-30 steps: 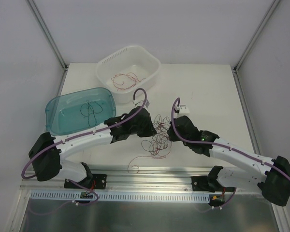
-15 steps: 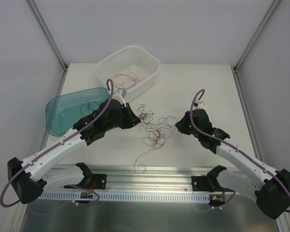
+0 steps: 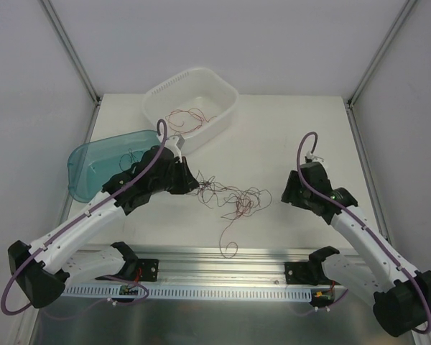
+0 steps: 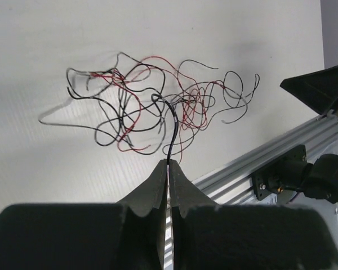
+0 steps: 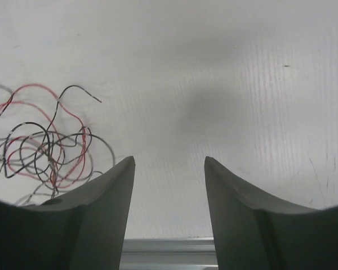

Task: Untangle the cables

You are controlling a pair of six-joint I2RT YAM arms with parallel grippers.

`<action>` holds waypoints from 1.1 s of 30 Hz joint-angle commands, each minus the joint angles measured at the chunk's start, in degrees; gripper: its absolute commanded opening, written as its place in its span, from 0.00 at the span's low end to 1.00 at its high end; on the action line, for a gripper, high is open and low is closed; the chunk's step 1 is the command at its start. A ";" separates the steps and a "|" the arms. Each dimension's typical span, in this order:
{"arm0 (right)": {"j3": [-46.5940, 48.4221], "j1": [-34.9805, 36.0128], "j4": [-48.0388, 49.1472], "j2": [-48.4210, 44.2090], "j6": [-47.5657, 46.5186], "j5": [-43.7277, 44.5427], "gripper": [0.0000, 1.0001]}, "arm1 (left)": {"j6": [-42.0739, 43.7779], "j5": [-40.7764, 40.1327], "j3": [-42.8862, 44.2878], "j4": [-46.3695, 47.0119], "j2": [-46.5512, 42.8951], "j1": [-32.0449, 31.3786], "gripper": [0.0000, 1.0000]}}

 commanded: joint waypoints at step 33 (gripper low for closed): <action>23.64 26.08 31.27 44.06 -10.08 -44.33 0.71 | 0.54 13.61 -14.28 0.84 -11.72 -3.57 0.00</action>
